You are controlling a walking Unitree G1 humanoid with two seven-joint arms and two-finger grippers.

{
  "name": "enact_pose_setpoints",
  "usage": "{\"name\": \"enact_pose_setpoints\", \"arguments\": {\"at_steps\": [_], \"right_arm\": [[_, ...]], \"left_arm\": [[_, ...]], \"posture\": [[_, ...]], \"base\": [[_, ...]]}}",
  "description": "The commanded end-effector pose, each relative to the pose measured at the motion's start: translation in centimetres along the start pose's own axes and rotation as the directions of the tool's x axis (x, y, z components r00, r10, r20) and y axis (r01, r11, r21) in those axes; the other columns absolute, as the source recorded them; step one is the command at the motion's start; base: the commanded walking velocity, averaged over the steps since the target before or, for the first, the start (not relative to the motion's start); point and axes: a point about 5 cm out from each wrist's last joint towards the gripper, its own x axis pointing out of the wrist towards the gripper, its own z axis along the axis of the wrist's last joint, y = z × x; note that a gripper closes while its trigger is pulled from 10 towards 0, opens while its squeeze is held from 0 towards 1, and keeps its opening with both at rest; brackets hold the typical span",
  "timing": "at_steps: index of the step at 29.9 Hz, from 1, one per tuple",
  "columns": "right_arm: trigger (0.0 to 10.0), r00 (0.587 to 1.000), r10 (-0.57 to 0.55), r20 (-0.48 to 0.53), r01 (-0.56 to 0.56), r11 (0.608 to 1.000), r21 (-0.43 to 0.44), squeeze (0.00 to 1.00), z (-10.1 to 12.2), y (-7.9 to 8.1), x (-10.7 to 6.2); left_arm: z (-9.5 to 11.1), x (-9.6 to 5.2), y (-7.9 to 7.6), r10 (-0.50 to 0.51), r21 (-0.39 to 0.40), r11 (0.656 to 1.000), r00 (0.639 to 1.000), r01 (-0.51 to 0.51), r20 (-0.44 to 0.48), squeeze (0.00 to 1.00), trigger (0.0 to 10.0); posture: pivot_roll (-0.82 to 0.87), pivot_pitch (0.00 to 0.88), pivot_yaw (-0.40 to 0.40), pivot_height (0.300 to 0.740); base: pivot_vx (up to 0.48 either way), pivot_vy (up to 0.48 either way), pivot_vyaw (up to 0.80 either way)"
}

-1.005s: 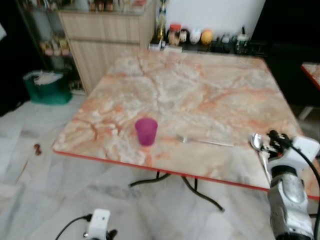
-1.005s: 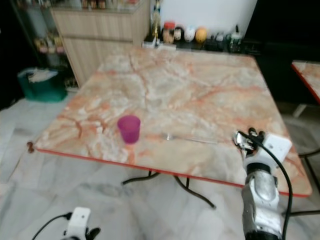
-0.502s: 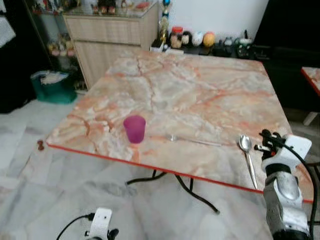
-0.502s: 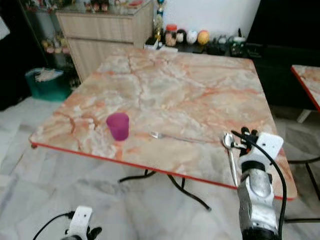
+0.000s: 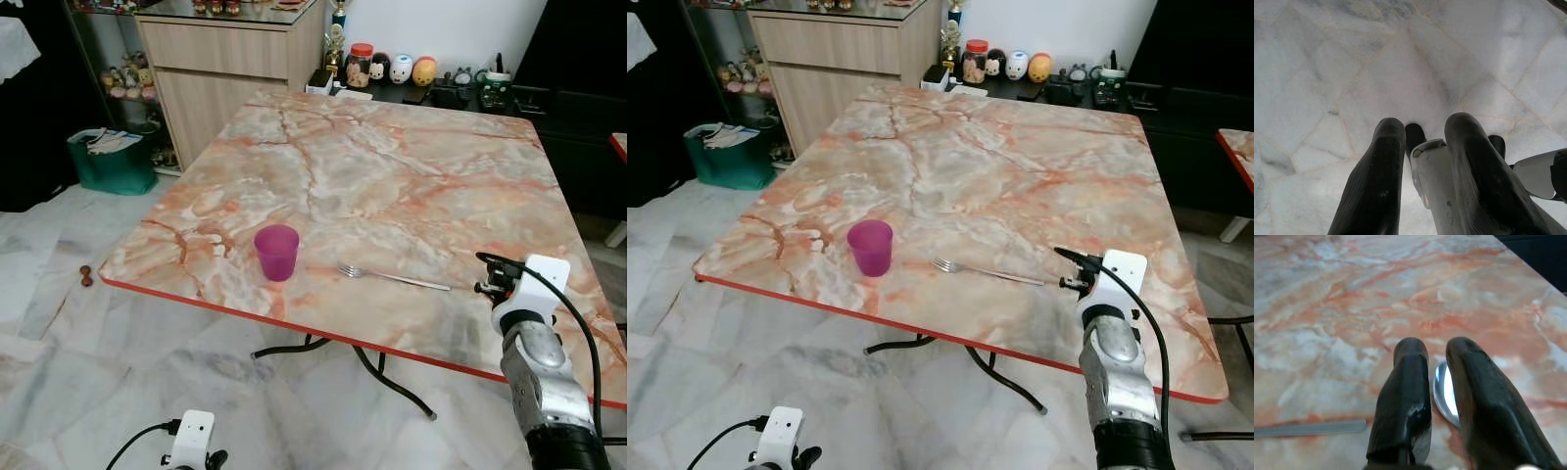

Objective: Setting the table

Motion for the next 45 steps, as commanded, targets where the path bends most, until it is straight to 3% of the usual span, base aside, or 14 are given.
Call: {"name": "enact_pose_setpoints", "arguments": {"at_steps": [1, 5, 6, 7, 8, 9, 17, 18, 23, 24, 25, 26, 37, 45], "right_arm": [[10.0, 1.0, 0.001, -0.012, -0.001, 0.999, 0.034, 1.0, 0.4, 0.1, 0.1], [10.0, 0.997, 0.003, -0.071, -0.001, 1.0, 0.028, 1.0, -0.2, 0.0, -0.3], [10.0, 0.996, -0.002, -0.088, 0.004, 1.0, 0.017, 0.7, -0.4, -0.2, -0.4], [10.0, 0.996, -0.002, -0.088, 0.004, 1.0, 0.017, 0.7, -0.4, -0.2, -0.4], [10.0, 0.995, -0.003, -0.098, 0.004, 1.0, 0.009, 0.15, -0.5, -0.3, -0.5], [10.0, 0.992, -0.01, -0.123, 0.009, 1.0, -0.005, 0.0, -0.9, -0.7, -0.7], [10.0, 0.984, -0.022, -0.177, 0.017, 0.999, -0.029, 0.0, -1.3, -2.1, -1.0], [10.0, 0.982, -0.027, -0.187, 0.021, 0.999, -0.036, 1.0, -1.4, -2.4, -1.0], [10.0, 0.979, -0.031, -0.203, 0.022, 0.999, -0.048, 1.0, -1.4, -2.8, -1.0], [10.0, 0.978, -0.031, -0.205, 0.022, 0.999, -0.048, 0.37, -1.3, -2.8, -1.0], [10.0, 0.978, -0.031, -0.205, 0.022, 0.999, -0.048, 0.37, -1.3, -2.8, -1.0], [10.0, 0.976, -0.021, -0.216, 0.018, 1.0, -0.013, 0.0, -1.2, -2.6, -0.8], [10.0, 0.959, 0.002, -0.283, 0.01, 0.999, 0.042, 0.0, -2.4, -2.3, -0.3], [10.0, 0.954, 0.005, -0.299, 0.009, 0.999, 0.045, 0.0, -3.0, -2.4, -0.1]], "left_arm": [[-0.2, 0.0, 0.1, 0.0, 0.0, 1.0, 1.0, 0.0, -0.014, 0.0, 10.0], [-0.2, 0.1, -0.4, -0.007, 0.004, 1.0, 1.0, 0.008, -0.015, 0.0, 10.0], [-0.2, 0.1, -0.5, -0.009, 0.004, 1.0, 1.0, 0.009, -0.016, 0.0, 10.0], [-0.2, 0.1, -0.5, -0.009, 0.004, 1.0, 1.0, 0.009, -0.016, 0.0, 10.0], [-0.3, 0.1, -0.6, -0.01, 0.004, 1.0, 1.0, 0.01, -0.018, 0.0, 10.0], [-0.6, 0.0, -0.8, -0.012, 0.005, 1.0, 1.0, 0.012, -0.026, 0.0, 10.0], [-1.0, 0.0, -1.4, -0.017, 0.005, 1.0, 0.999, 0.017, -0.041, 0.0, 10.0], [-0.9, 0.1, -1.6, -0.019, 0.006, 1.0, 0.999, 0.019, -0.043, 0.0, 10.0], [-0.5, 0.3, -2.1, -0.022, 0.009, 1.0, 0.999, 0.022, -0.045, 0.0, 10.0], [-0.4, 0.4, -2.2, -0.023, 0.009, 1.0, 0.999, 0.023, -0.044, 0.0, 10.0], [-0.4, 0.4, -2.2, -0.023, 0.009, 1.0, 0.999, 0.023, -0.044, 0.0, 10.0], [-0.2, 0.5, -2.6, -0.025, 0.01, 1.0, 0.999, 0.025, -0.043, 0.0, 10.0], [1.0, 0.9, -4.3, -0.031, 0.013, 0.999, 0.999, 0.031, -0.039, 0.0, 10.0], [1.4, 1.0, -4.4, -0.032, 0.017, 0.999, 0.999, 0.033, -0.031, 0.0, 10.0]], "posture": [[0.03, 0.0, -0.041, 0.74], [0.03, 0.0, -0.039, 0.74], [0.03, 0.0, -0.038, 0.74], [0.03, 0.0, -0.038, 0.74], [0.02, 0.0, -0.035, 0.74], [0.02, 0.0, -0.035, 0.74], [0.02, 0.0, -0.031, 0.74], [0.02, 0.0, -0.031, 0.74], [0.02, 0.0, -0.031, 0.74], [0.02, 0.0, -0.031, 0.74], [0.02, 0.0, -0.031, 0.74], [0.03, 0.0, -0.031, 0.74], [0.03, 0.0, -0.035, 0.74], [0.03, 0.0, -0.034, 0.74]], "base": [[0.0, 0.0, 0.0], [0.0, 0.0, 0.0], [0.0, 0.0, 0.0], [0.0, 0.0, 0.0], [0.0, 0.0, 0.0], [0.0, 0.0, 0.0], [0.0, 0.0, 0.0], [0.0, 0.0, 0.0], [0.0, 0.0, 0.0], [0.0, 0.0, 0.0], [0.0, 0.0, 0.0], [0.0, 0.0, 0.0], [0.0, 0.0, 0.0], [0.0, 0.0, 0.0]]}}
